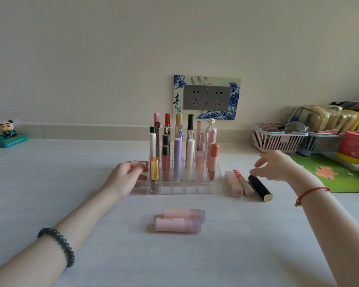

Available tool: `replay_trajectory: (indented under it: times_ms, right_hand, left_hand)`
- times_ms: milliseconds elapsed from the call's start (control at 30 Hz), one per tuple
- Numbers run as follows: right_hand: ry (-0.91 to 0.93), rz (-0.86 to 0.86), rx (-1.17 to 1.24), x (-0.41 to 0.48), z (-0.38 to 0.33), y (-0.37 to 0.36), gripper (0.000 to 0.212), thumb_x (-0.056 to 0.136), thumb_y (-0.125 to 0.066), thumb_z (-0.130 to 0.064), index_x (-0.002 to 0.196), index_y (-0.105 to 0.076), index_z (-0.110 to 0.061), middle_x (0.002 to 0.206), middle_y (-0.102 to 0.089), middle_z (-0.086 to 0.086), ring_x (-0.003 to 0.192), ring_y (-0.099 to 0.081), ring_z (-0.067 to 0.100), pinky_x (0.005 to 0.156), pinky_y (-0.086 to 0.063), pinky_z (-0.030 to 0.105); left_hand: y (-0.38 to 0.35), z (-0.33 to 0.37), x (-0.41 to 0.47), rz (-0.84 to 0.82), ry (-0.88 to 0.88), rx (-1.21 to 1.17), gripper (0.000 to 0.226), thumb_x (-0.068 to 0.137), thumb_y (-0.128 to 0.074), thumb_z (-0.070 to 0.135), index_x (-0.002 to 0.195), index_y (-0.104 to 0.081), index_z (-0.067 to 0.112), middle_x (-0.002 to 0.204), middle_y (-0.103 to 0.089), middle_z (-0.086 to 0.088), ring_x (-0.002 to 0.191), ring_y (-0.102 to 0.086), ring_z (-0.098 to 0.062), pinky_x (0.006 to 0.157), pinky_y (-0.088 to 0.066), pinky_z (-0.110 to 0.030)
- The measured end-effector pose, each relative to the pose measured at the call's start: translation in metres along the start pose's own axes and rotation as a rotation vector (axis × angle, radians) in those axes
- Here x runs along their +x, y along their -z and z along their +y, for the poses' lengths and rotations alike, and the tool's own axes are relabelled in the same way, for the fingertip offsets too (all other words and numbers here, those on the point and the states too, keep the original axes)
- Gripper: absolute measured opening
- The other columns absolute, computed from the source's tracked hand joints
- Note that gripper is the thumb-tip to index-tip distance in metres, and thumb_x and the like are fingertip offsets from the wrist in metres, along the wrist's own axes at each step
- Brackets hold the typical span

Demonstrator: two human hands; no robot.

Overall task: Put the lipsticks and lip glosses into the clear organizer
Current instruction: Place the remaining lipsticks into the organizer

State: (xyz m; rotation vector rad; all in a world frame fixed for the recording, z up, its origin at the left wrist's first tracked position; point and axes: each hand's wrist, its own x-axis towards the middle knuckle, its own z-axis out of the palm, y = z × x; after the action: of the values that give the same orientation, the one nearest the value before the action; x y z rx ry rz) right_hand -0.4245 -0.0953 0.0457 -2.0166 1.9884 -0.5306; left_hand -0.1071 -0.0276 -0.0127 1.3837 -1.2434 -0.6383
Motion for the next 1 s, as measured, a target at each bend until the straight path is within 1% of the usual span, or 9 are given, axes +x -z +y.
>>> replay_trajectory:
  times_ms: [133, 267, 500, 600, 667, 733, 833, 900, 1000]
  right_hand:
    - [-0.106, -0.137, -0.039, 0.0, 0.001, -0.005, 0.03, 0.077, -0.065, -0.026, 0.1, -0.064, -0.006, 0.071, -0.062, 0.007, 0.059, -0.055, 0.015, 0.049, -0.045, 0.022]
    - [-0.15, -0.165, -0.034, 0.003, 0.004, -0.009, 0.032, 0.077, -0.064, -0.021, 0.102, -0.061, -0.002, 0.083, -0.066, 0.013, 0.065, -0.058, 0.02, 0.049, -0.047, 0.022]
    - [-0.15, -0.096, 0.078, 0.002, 0.003, -0.004, 0.034, 0.074, -0.066, -0.013, 0.106, -0.06, -0.001, 0.083, -0.063, 0.015, 0.066, -0.061, 0.023, 0.047, -0.053, 0.027]
    - [0.031, 0.143, 0.284, -0.004, -0.004, 0.013, 0.041, 0.075, -0.067, -0.008, 0.115, -0.057, -0.005, 0.093, -0.063, 0.015, 0.072, -0.063, 0.026, 0.052, -0.053, 0.028]
    - [0.19, 0.305, 0.573, -0.015, -0.017, 0.024, 0.039, 0.075, -0.069, -0.008, 0.112, -0.058, -0.01, 0.096, -0.066, 0.014, 0.075, -0.065, 0.025, 0.063, -0.056, 0.032]
    - [0.336, 0.386, 0.858, -0.031, -0.035, 0.032, 0.033, 0.075, -0.069, -0.007, 0.106, -0.059, -0.015, 0.091, -0.068, 0.009, 0.076, -0.067, 0.019, 0.062, -0.058, 0.025]
    - [0.484, 0.346, 1.086, -0.054, -0.067, 0.026, 0.031, 0.074, -0.069, -0.006, 0.099, -0.059, -0.021, 0.088, -0.069, 0.001, 0.076, -0.07, 0.012, 0.062, -0.057, 0.019]
    - [0.549, 0.298, 1.059, -0.063, -0.087, 0.008, 0.033, 0.073, -0.069, -0.003, 0.099, -0.059, -0.02, 0.088, -0.068, -0.001, 0.076, -0.069, 0.007, 0.066, -0.056, 0.019]
    - [0.628, 0.237, 0.933, -0.068, -0.108, -0.03, 0.034, 0.072, -0.068, 0.001, 0.1, -0.057, -0.014, 0.082, -0.064, -0.009, 0.068, -0.064, -0.003, 0.064, -0.052, 0.01]
  left_hand:
    - [0.0, -0.001, 0.001, -0.003, -0.003, 0.004, 0.02, 0.094, -0.043, 0.019, 0.083, -0.059, 0.025, 0.088, -0.062, 0.003, 0.094, -0.059, -0.025, 0.071, -0.049, -0.027]
    - [0.0, -0.001, 0.001, -0.004, -0.002, -0.009, 0.021, 0.094, -0.043, 0.019, 0.083, -0.059, 0.025, 0.089, -0.062, 0.003, 0.093, -0.059, -0.023, 0.069, -0.048, -0.025]
    - [0.001, -0.002, 0.0, -0.006, 0.007, 0.0, 0.021, 0.094, -0.044, 0.021, 0.082, -0.06, 0.027, 0.094, -0.064, -0.001, 0.096, -0.06, -0.024, 0.074, -0.049, -0.029]
    - [0.001, 0.0, -0.002, 0.001, 0.01, 0.003, 0.02, 0.094, -0.044, 0.022, 0.087, -0.062, 0.023, 0.096, -0.065, -0.001, 0.096, -0.06, -0.022, 0.076, -0.05, -0.029]
    - [0.001, 0.001, -0.003, -0.006, 0.01, 0.02, 0.02, 0.094, -0.043, 0.023, 0.093, -0.063, 0.019, 0.099, -0.066, -0.004, 0.096, -0.06, -0.022, 0.08, -0.05, -0.032]
    - [0.001, 0.002, -0.003, -0.018, 0.009, 0.042, 0.021, 0.094, -0.043, 0.025, 0.091, -0.064, 0.022, 0.101, -0.067, -0.004, 0.096, -0.062, -0.023, 0.087, -0.05, -0.038]
    - [0.003, 0.001, -0.003, -0.006, 0.025, 0.066, 0.02, 0.093, -0.044, 0.028, 0.087, -0.063, 0.028, 0.105, -0.067, -0.004, 0.097, -0.064, -0.024, 0.093, -0.049, -0.043]
    - [0.003, 0.0, -0.003, 0.001, 0.029, 0.071, 0.019, 0.093, -0.045, 0.028, 0.084, -0.062, 0.03, 0.105, -0.066, -0.003, 0.098, -0.063, -0.024, 0.093, -0.049, -0.043]
    - [0.002, 0.001, -0.003, -0.013, 0.036, 0.084, 0.02, 0.093, -0.044, 0.028, 0.096, -0.063, 0.022, 0.108, -0.065, -0.004, 0.099, -0.062, -0.026, 0.092, -0.05, -0.043]
